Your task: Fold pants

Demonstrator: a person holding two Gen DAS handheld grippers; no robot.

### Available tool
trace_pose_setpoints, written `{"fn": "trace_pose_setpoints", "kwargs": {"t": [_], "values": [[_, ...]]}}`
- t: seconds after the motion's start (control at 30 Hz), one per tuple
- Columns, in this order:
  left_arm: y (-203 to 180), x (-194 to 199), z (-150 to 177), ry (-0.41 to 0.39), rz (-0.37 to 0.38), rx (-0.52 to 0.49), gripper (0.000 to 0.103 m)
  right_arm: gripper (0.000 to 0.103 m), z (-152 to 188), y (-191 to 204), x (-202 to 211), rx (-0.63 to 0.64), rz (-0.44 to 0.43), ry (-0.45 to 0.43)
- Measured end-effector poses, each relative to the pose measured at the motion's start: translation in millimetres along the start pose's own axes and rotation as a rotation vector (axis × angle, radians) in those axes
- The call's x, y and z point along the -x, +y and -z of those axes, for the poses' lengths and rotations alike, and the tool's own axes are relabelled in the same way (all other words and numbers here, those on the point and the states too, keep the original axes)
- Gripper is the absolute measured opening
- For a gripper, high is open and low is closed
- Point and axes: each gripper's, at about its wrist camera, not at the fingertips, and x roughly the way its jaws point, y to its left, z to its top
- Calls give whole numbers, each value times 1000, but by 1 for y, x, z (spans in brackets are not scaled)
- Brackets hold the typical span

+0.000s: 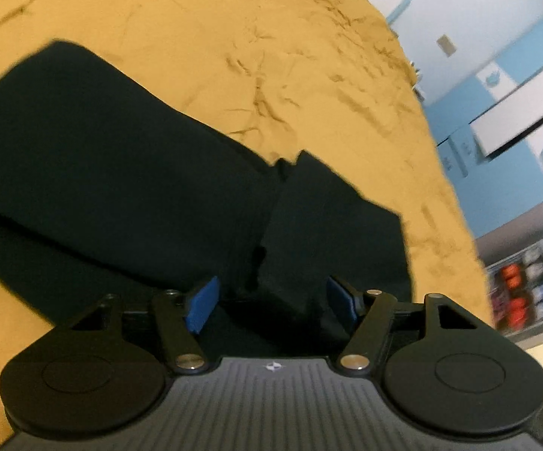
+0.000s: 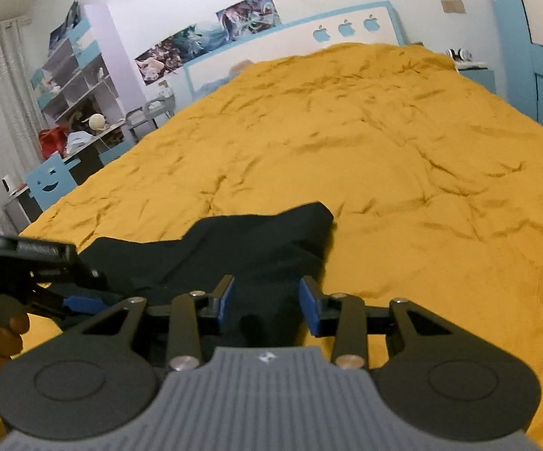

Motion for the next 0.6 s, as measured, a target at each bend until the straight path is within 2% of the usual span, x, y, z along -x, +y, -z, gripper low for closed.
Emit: {"fn": "trace_pose_setpoints", "kwargs": {"t": [0.07,0.13,0.2,0.27,0.43,0.53,0.6], "values": [[-1,-5,-2,16,0,34,61,35,0,-2,-4,-6,0,9],[-2,-12,-4,33,-8,61,45,35,-3,-1,-17,-10,-6,15],[0,-18,-4,62,19,94,18,35,0,0,-19,-5,-9,17],[1,-15,-2,46,35,111,15,35,-2,0,-22,1,-10,17],[-3,16,4,-56,100,93,12,35,-4,0,-20,11,-39,-11],[4,34,12,-109,73,75,12,35,-2,6,-17,52,-67,-17],[16,29,16,-98,25,56,12,34,1,13,-21,95,-69,9]]}}
